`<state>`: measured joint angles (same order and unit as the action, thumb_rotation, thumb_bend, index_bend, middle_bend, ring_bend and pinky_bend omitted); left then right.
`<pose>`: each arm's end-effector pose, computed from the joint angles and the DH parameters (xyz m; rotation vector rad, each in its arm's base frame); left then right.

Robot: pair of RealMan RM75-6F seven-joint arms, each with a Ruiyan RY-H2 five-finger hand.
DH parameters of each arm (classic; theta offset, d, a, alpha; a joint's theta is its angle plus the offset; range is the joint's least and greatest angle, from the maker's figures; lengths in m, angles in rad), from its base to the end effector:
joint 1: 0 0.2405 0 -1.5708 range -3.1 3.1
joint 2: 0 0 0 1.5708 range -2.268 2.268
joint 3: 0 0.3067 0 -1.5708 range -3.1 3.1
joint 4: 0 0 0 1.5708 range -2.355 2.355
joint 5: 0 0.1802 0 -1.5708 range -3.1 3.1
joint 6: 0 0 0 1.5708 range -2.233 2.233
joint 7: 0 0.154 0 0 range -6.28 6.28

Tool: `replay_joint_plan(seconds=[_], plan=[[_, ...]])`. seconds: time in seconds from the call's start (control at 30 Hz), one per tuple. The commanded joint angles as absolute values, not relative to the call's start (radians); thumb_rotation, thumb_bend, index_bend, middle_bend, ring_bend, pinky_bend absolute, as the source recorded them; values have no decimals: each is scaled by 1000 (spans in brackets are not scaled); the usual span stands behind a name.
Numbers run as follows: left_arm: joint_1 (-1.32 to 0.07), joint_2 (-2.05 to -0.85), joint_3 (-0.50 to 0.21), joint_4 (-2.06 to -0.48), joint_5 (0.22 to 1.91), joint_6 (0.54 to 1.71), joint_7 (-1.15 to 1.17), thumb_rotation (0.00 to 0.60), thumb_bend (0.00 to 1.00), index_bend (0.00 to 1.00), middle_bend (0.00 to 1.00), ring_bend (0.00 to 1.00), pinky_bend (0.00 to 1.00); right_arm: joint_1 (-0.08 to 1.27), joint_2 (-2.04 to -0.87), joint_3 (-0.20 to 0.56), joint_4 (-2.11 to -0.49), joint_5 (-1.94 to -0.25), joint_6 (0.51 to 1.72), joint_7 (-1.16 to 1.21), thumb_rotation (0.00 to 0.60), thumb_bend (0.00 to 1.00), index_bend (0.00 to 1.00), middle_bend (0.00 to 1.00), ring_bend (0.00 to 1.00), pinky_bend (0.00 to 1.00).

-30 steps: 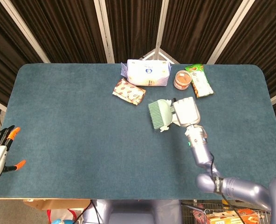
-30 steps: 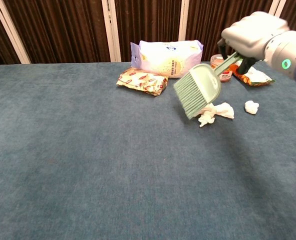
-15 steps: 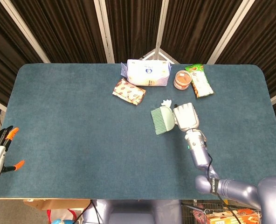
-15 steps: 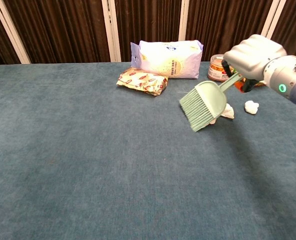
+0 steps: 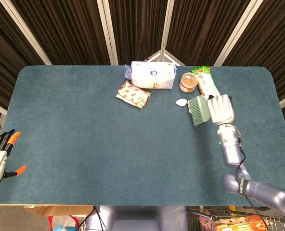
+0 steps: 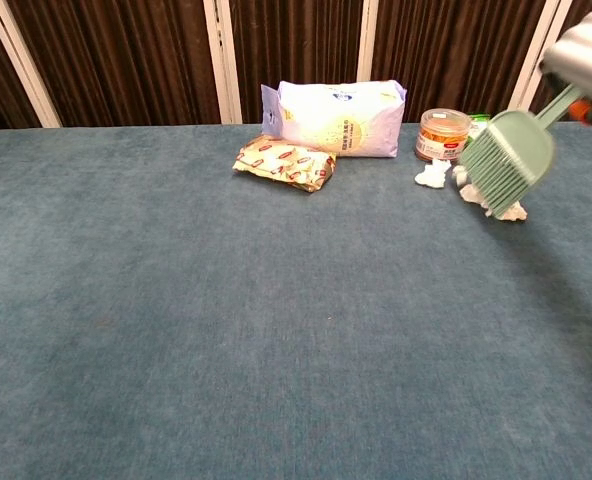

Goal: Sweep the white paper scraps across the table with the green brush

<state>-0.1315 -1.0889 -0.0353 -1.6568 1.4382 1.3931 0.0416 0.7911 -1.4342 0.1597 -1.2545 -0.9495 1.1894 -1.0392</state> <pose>-0.3439 0.2044 0.2038 -1.4290 -0.9591 -0.8269 -0.2331 -0.4442 0.1259 1.5503 -0.1249 0.2961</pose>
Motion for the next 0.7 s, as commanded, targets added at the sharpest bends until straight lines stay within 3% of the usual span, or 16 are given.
replay_joint_plan(seconds=[0.03,0.33,0.7], plan=[[-132,-1089,-35,-1657,1439,1393,42,600,0,0,0,0,0,775,-1389,167,-1286,-964,1208,-1021,600,597,905,979,1000,937],[-131,-1093,-32,-1654,1450,1399,49,600,0,0,0,0,0,710,-1261,171,-1528,-1058,1283,-885,600,597,905,979,999,937],[-125,-1102,-28,-1654,1468,1420,66,600,0,0,0,0,0,619,-1286,124,-1795,-1089,1352,-799,600,597,905,979,999,937]])
